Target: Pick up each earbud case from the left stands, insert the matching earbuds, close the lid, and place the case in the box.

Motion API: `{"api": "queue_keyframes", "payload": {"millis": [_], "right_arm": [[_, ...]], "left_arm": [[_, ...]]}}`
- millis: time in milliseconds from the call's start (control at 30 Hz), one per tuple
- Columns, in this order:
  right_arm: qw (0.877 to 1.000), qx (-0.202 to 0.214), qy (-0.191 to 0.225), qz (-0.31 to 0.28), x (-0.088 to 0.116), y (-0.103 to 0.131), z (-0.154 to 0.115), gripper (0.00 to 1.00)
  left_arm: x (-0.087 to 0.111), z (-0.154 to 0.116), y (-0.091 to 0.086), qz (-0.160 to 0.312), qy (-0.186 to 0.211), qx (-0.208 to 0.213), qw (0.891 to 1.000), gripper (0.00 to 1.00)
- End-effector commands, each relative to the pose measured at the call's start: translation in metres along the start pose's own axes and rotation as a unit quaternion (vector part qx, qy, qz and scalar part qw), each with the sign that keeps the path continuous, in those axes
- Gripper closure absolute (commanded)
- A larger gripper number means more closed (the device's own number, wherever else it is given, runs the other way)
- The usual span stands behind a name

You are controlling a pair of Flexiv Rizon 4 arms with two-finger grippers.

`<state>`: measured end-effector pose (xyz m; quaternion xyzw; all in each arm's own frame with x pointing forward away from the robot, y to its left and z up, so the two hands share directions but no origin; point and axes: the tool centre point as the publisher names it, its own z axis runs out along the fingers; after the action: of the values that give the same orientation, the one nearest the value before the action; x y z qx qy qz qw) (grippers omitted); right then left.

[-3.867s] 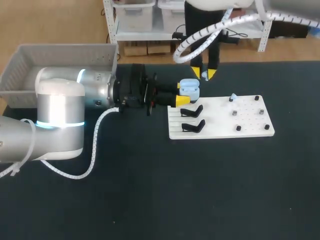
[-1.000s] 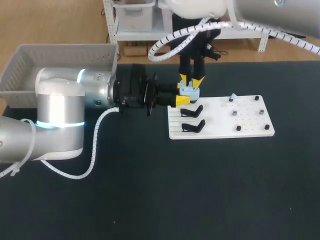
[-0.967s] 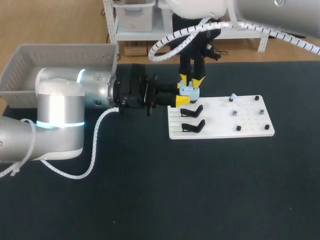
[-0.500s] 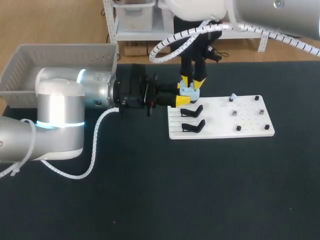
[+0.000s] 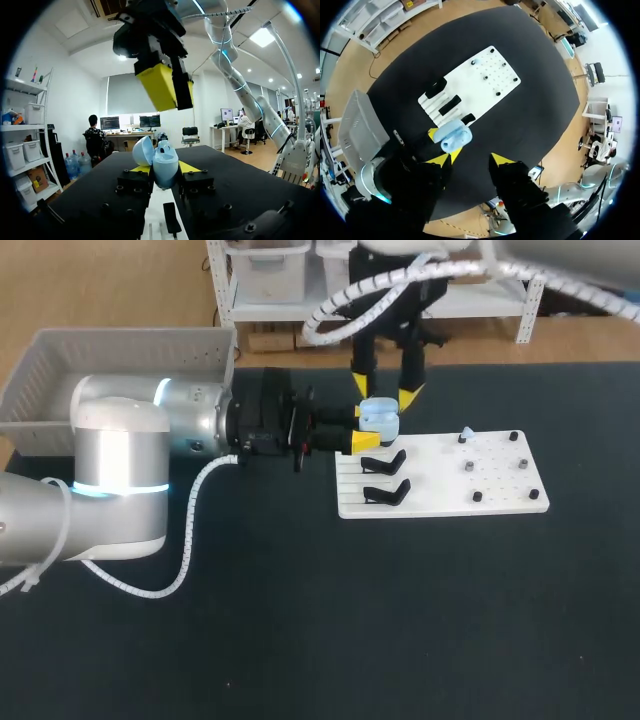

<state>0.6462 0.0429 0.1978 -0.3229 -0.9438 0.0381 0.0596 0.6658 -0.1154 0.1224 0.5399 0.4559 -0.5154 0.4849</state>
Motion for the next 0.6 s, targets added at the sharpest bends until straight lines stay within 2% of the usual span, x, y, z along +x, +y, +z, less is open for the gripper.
{"api": "queue_keyframes", "payload": {"millis": [33, 233, 433, 600], "right_arm": [[0.997, -0.054, -0.047, -0.024, 0.007, -0.041, 0.004, 0.56], [0.994, -0.067, -0.079, -0.032, -0.018, -0.055, 0.006, 0.59], [0.993, -0.072, -0.088, -0.038, -0.055, -0.068, 0.012, 0.54], [0.989, -0.072, -0.105, -0.069, -0.081, -0.071, 0.017, 0.53]], "left_arm": [[0.001, 0.0, -0.001, 0.002, -0.001, -0.002, 1.0, 1.0], [0.001, 0.0, -0.001, 0.002, -0.001, -0.002, 1.0, 1.0], [0.001, 0.0, -0.001, 0.002, -0.001, -0.002, 1.0, 1.0], [0.001, 0.0, -0.001, 0.002, -0.001, -0.002, 1.0, 1.0]]}}
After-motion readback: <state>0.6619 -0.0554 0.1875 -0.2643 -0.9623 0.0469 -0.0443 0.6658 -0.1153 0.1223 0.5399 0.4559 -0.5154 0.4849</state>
